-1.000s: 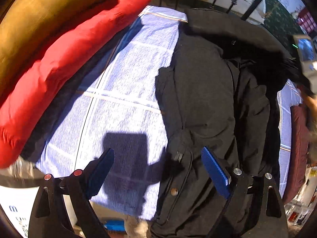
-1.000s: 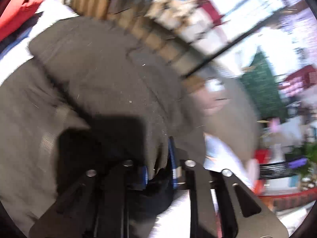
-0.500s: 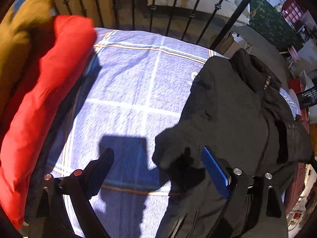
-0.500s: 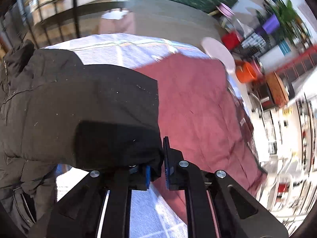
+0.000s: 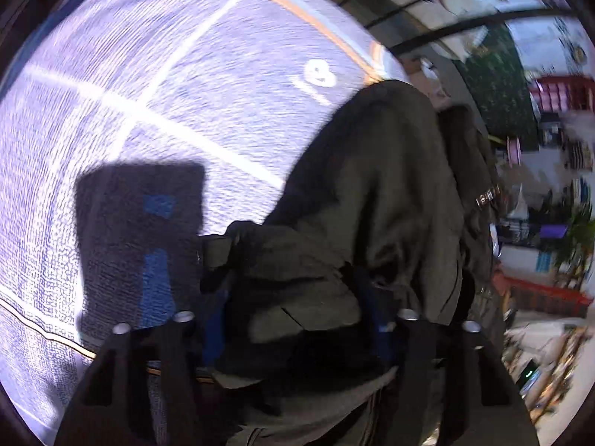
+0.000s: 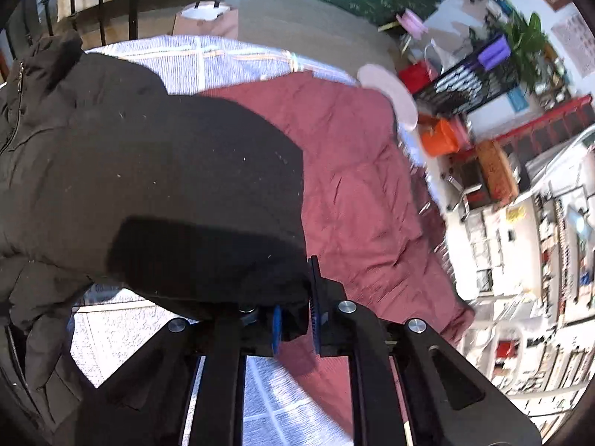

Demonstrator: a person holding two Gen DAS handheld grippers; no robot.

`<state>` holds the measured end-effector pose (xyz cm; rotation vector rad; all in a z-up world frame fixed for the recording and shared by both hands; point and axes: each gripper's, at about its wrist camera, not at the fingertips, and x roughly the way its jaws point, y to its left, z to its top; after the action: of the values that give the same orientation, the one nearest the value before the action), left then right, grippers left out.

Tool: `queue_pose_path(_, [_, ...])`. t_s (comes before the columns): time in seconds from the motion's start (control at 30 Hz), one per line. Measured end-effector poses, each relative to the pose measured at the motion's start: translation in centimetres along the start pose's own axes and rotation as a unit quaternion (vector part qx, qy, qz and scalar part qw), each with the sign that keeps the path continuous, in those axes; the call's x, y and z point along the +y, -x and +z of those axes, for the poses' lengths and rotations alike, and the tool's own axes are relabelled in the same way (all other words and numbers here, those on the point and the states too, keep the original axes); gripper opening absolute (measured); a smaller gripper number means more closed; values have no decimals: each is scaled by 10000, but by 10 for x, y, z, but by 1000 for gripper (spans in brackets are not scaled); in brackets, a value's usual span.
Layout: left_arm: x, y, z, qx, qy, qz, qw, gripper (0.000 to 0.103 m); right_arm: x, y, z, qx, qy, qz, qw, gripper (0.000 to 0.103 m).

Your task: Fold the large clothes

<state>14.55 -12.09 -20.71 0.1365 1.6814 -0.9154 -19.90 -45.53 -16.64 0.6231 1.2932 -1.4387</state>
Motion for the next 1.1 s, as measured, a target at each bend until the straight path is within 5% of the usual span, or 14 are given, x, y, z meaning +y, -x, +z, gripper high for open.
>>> queue_pose_path(0.13, [-66,13,-24,27,-741,-223,9970,18,-5,-2,-2,42,-196,107,9997,10])
queue_pose_path(0.2, [-128,28,-54,-160,-1649,-159,9861,16,-4,-1,-1,26,-221,63,9997,10])
queue_pose_path(0.27, [-197,40,-102,-200,-2752,-338,9606,16,-6,-2,1,31,-348,87,9994,10])
queue_pose_path(0.37, [-258,28,-176,338,-3775,-449,9243,17,-11,-7,2,137,-563,180,9982,10])
queue_pose_path(0.47, [-277,-15,-237,802,-5005,54,8620,23,-17,-18,-3,335,-710,296,9965,10])
queue_pose_path(0.53, [-270,-35,-249,1042,-5190,260,8480,30,-21,-26,-11,528,-832,469,9940,10])
queue_pose_path(0.6, [-260,-36,-246,1169,-5071,190,8537,39,-19,-29,-18,575,-865,581,9929,11])
queue_pose_path(0.67, [-253,-15,-231,1137,-4801,-168,8696,49,-15,-29,-22,552,-737,514,9944,15])
queue_pose_path(0.73, [-247,15,-210,856,-4548,-440,8854,74,-10,-31,-25,535,-604,465,9957,16])
queue_pose_path(0.8, [-233,45,-186,399,-4201,-504,9052,82,-8,-33,-27,551,-600,479,9955,16])
queue_pose_path(0.87, [-217,69,-156,-53,-3699,-485,9278,83,-7,-36,-27,574,-644,504,9950,16])
queue_pose_path(0.93, [-194,79,-122,-372,-3151,-89,9483,83,-6,-38,-27,590,-663,512,9947,16])
queue_pose_path(1.1, [-152,36,-42,-143,-1952,586,9789,81,-4,-37,-29,586,-664,513,9947,16])
